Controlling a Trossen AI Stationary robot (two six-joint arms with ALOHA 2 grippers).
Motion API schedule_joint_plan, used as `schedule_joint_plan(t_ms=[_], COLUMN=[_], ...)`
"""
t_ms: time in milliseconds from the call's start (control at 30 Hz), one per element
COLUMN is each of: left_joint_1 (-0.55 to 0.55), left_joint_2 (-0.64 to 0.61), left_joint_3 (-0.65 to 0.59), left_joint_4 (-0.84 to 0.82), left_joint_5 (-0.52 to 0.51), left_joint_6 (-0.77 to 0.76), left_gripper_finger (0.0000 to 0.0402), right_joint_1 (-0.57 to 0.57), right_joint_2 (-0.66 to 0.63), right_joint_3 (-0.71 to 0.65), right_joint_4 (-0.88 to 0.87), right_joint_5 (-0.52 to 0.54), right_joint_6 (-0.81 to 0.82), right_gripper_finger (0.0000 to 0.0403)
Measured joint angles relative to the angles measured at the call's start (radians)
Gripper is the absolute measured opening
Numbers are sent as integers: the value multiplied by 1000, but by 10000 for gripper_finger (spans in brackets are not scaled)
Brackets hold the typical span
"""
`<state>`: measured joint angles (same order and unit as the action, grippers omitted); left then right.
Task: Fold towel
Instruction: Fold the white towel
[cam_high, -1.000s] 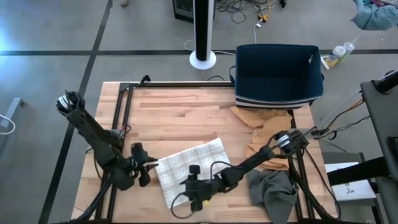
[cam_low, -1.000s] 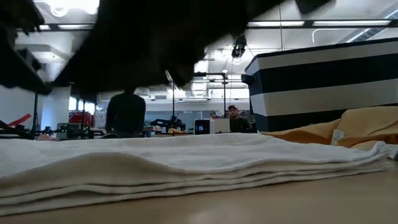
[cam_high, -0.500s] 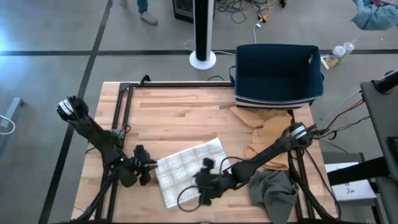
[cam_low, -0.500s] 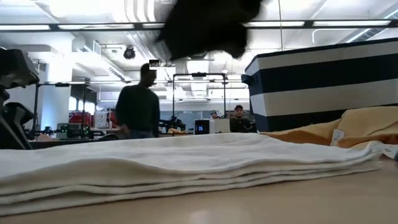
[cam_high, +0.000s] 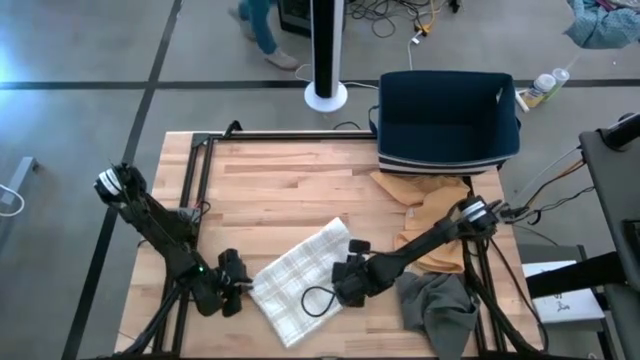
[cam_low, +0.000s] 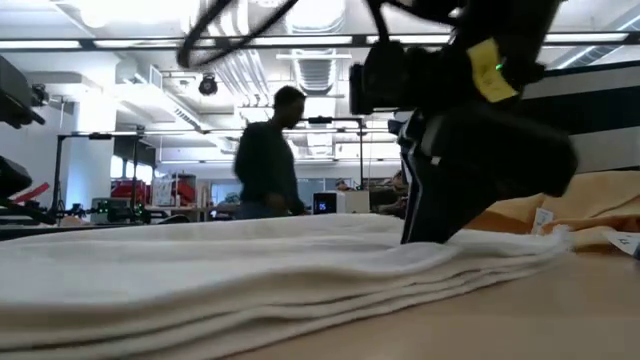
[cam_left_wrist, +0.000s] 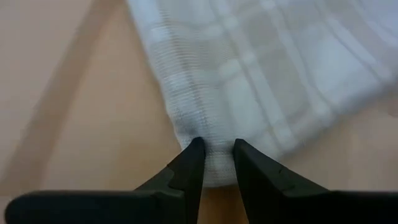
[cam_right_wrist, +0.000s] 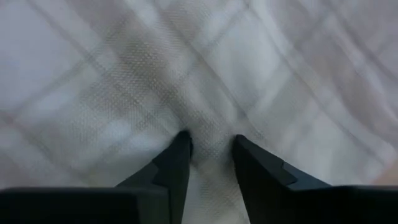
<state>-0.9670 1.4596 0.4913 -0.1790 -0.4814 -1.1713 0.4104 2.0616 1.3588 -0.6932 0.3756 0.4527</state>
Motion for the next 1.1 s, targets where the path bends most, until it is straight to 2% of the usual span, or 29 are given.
schedule_joint_plan(t_ms=[133,233,300,400,467,533,667,800,933,1000,1100], left_joint_1=[-17,-17,-12,14,42,85,223,382,537,576,571], left_joint_2=[85,128,139,127,115,99,71,77,110,119,117], left_joint_3=[76,154,219,324,368,382,324,204,89,54,12], left_joint_4=[-3,-24,-70,-187,-294,-330,-245,37,273,307,333], left_joint_5=[4,5,-3,-82,-141,-175,-159,-84,28,87,96], left_joint_6=[-29,-17,23,91,140,217,416,634,723,687,586], left_gripper_finger=[87,87,87,87,87,87,87,87,87,87,87], right_joint_1=[-50,-73,-74,-36,2,47,115,135,137,137,129], right_joint_2=[-14,-49,-94,-155,-173,-177,-137,-47,-3,-4,-32], right_joint_3=[-7,0,17,24,12,-5,-76,-108,-107,-102,-101], right_joint_4=[-26,-50,-34,-17,52,153,478,663,617,543,367], right_joint_5=[149,208,203,134,110,110,90,-3,-99,-127,-114], right_joint_6=[-171,-261,-272,-248,-204,-176,-124,-63,8,19,-15], right_gripper_finger=[95,84,78,68,61,55,43,33,26,22,18])
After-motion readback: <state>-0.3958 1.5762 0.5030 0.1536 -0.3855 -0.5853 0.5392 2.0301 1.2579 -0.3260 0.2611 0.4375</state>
